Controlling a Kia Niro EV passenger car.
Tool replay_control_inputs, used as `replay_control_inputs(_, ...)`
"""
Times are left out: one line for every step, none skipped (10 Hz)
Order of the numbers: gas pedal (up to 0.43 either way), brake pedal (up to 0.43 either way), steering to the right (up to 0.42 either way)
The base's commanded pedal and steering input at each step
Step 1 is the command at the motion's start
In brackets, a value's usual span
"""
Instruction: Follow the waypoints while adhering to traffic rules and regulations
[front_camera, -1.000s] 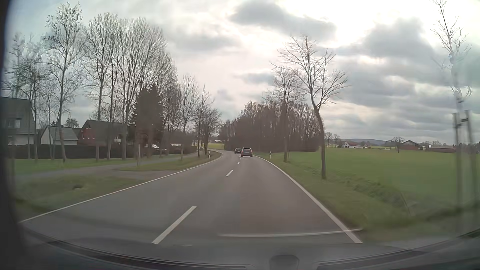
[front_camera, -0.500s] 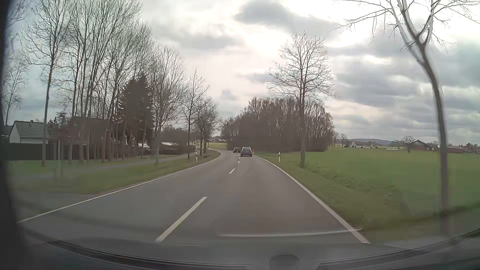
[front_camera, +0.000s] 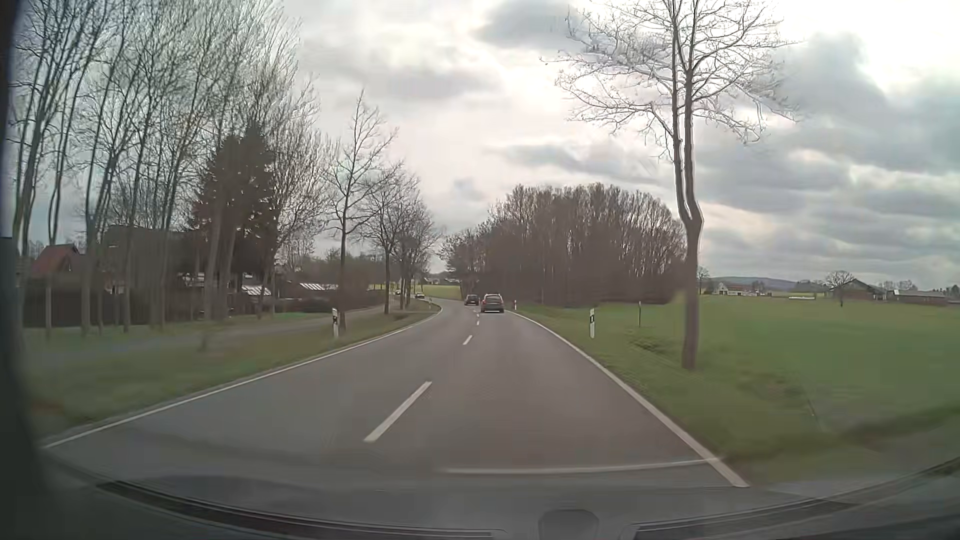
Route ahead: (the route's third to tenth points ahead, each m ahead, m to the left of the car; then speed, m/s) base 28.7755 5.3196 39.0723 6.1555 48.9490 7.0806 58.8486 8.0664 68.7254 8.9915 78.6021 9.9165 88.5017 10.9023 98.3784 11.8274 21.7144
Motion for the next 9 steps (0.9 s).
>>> replay_control_inputs(0.228,0.000,-0.003)
replay_control_inputs(0.228,0.000,-0.003)
replay_control_inputs(0.228,0.000,-0.003)
replay_control_inputs(0.228,0.000,-0.003)
replay_control_inputs(0.228,0.000,-0.003)
replay_control_inputs(0.228,0.000,-0.003)
replay_control_inputs(0.228,0.000,-0.003)
replay_control_inputs(0.228,0.000,-0.004)
replay_control_inputs(0.228,0.000,-0.004)
